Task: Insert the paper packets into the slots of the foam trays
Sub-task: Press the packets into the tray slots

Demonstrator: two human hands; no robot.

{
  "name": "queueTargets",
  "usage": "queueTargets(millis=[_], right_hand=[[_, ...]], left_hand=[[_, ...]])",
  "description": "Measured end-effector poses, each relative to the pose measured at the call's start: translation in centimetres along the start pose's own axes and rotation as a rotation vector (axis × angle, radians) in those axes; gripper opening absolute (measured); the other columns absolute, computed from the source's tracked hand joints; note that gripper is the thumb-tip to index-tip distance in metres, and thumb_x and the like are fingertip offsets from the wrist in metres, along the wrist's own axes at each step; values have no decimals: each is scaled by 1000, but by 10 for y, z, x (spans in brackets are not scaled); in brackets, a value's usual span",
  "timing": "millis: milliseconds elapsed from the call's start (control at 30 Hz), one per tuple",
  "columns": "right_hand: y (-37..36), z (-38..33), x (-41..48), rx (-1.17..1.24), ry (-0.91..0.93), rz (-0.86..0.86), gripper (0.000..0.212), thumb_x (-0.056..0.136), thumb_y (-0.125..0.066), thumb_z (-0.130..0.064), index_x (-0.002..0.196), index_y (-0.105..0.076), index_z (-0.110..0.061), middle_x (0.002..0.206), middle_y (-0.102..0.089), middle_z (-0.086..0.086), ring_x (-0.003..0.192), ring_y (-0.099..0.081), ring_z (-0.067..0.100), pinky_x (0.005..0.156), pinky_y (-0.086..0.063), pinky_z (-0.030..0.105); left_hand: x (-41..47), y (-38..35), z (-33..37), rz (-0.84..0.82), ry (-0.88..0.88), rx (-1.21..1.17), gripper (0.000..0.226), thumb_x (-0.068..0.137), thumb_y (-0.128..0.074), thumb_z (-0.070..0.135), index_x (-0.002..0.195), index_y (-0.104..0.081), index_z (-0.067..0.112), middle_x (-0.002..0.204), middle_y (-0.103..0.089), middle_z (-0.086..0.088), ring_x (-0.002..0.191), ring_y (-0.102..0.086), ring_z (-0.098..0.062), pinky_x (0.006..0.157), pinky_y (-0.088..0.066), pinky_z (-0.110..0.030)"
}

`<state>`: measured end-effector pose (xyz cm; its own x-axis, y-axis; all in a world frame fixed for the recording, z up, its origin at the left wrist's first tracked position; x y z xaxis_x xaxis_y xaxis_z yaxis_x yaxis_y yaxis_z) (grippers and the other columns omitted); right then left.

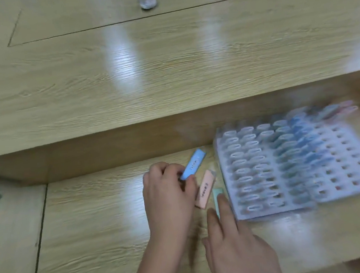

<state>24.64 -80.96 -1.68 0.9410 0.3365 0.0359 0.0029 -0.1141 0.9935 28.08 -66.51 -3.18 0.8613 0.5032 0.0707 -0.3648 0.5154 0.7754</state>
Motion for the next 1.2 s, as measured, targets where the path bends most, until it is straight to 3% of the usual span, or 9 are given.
queueTargets(millis=[167,267,433,567,633,733,900,1033,1200], right_hand=[[7,-16,-11,149,91,38,36,57,-89,-33,90,-79,-24,94,-74,-6,62,-66,17,35,-44,23],[5,-6,-15,219,18,54,50,53,-93,-31,100,-78,-25,88,-71,-5,62,-66,16,35,-45,24],[4,10,-19,164,-60,61,40,76,-47,-49,77,-75,-20,71,-64,0,55,-63,19,34,-42,24],[2,8,-24,160,-11,-14,42,56,-75,-60,72,-72,-21,70,-62,-2,55,-61,18,31,-42,27],[-2,8,-26,135,4,-72,47,34,-90,-52,63,-68,-22,67,-61,-3,53,-60,18,31,-41,26],[4,20,-28,239,16,-118,41,32,-91,-50,57,-67,-27,59,-59,-7,49,-60,14,34,-39,19],[35,74,-40,665,-75,-128,27,79,-61,-55,106,-67,-52,81,-67,-19,71,-63,-9,63,-43,1],[66,152,-51,818,-232,39,63,87,-66,-4,118,-58,-58,93,-71,-22,76,-67,1,65,-49,9],[98,233,-25,842,-285,105,45,84,-64,-21,110,-55,-56,86,-73,-18,64,-69,4,65,-55,21]], left_hand=[[-13,28,-42,-20,145,-263,21,82,-70,17,83,-61,35,77,-65,15,73,-61,-8,67,-50,-31],[-25,37,-59,-63,220,-428,19,86,-72,18,90,-66,37,74,-68,6,64,-63,-19,63,-55,-45],[-35,36,-68,-70,307,-622,28,84,-76,13,89,-70,40,83,-70,7,73,-70,-18,65,-58,-35],[-41,31,-57,-26,310,-737,18,83,-76,7,86,-70,24,73,-70,8,65,-66,-6,61,-52,-14],[-43,32,-47,14,300,-787,15,85,-73,5,85,-69,19,72,-71,6,62,-64,-6,58,-51,-13],[-44,42,-24,92,257,-833,9,82,-72,12,83,-71,21,73,-72,3,61,-65,-3,60,-52,-12],[-46,54,23,127,167,-827,16,74,-71,33,89,-77,33,78,-75,3,66,-69,-4,62,-56,-14],[-48,50,59,103,123,-817,20,74,-72,35,92,-79,37,82,-77,1,68,-72,-9,64,-57,-15],[-48,31,102,70,112,-843,19,70,-71,28,83,-80,39,75,-77,1,62,-71,-6,63,-54,-11]])
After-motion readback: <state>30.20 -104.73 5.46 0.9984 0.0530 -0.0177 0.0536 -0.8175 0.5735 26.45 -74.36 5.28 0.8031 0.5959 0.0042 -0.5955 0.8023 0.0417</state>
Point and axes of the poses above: each hand's wrist, its own x-axis towards the middle knuckle, its own y-axis out of the back of the hand, z = x × y, the point moved 9 cm from there along x, towards the middle knuckle
